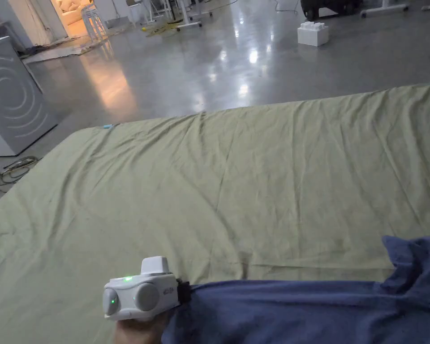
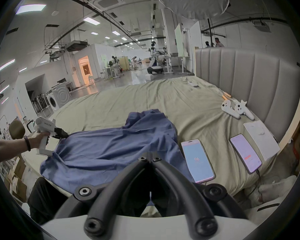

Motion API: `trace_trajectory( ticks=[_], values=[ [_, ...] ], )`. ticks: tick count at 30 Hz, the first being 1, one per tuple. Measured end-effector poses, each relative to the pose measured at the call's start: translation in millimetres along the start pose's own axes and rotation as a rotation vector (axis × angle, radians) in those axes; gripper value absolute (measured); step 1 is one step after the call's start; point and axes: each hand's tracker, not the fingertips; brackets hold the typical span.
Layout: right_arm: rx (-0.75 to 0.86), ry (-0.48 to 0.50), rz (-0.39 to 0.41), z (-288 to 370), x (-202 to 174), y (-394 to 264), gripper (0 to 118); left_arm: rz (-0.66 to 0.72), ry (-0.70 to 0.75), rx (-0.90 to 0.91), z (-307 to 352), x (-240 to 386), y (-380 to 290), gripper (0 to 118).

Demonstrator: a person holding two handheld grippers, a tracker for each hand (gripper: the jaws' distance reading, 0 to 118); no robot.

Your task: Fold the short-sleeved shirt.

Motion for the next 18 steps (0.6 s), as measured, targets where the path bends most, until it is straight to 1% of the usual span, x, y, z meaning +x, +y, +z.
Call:
trace_trajectory(
  ticks=[1, 3, 5, 6, 7, 8, 9, 10, 12, 13, 14, 15, 16, 17, 18],
  values=[
    [-0.007, 0.002, -0.005, -4.0, 2.0, 1.3, 0, -0.054, -0.056, 0.022, 0.8, 9.2, 0.2, 17],
    [-0.019, 0.006, -0.013, -20.5, 7.2, 11.5, 0, -0.126, -0.047, -0.006, -3.9, 14.3, 0.0, 16],
    [-0.035, 0.021, 0.002, -45.1, 14.6, 29.6, 2, -0.102, -0.049, -0.047, -11.0, 15.0, 5.0, 16],
    [-0.031, 0.021, 0.021, -60.8, 18.1, 41.4, 13, -0.094, -0.058, -0.086, -12.9, 13.2, 11.8, 16],
    [-0.035, 0.022, 0.035, -79.9, 22.4, 55.7, 46, -0.091, -0.071, -0.115, -14.2, 12.1, 16.8, 15],
    [-0.099, 0.027, 0.047, -104.0, 27.6, 70.0, 72, -0.101, -0.076, -0.138, -16.1, 12.0, 19.9, 15],
    [-0.143, 0.027, 0.037, -128.2, 32.2, 82.5, 84, -0.120, -0.078, -0.155, -17.0, 13.0, 22.6, 15],
    [-0.175, 0.032, 0.026, -155.4, 37.9, 93.5, 82, -0.130, -0.078, -0.169, -19.9, 12.1, 27.2, 15],
    [-0.211, 0.083, 0.070, -207.3, 45.6, 111.5, 81, -0.134, -0.081, -0.197, -23.5, 12.7, 30.8, 15],
    [-0.251, 0.066, 0.077, -233.7, 53.5, 113.5, 81, -0.135, -0.079, -0.203, -24.1, 13.6, 31.6, 15],
    [-0.326, 0.013, 0.087, -262.5, 56.7, 117.7, 81, -0.142, -0.076, -0.210, -16.2, 19.5, 30.3, 15],
    [-0.359, -0.003, 0.090, -283.6, 58.8, 120.0, 81, -0.152, -0.075, -0.218, -14.7, 21.9, 30.3, 15],
    [-0.391, -0.001, 0.074, -304.5, 61.8, 120.0, 81, -0.161, -0.073, -0.223, -14.2, 23.5, 30.5, 15],
    [-0.437, -0.021, 0.067, -322.2, 63.2, 116.3, 81, -0.170, -0.072, -0.226, -13.7, 24.7, 30.6, 15],
    [-0.490, -0.063, 0.090, -336.8, 63.1, 110.6, 81, -0.178, -0.072, -0.229, -12.2, 23.7, 31.9, 15]
  ],
)
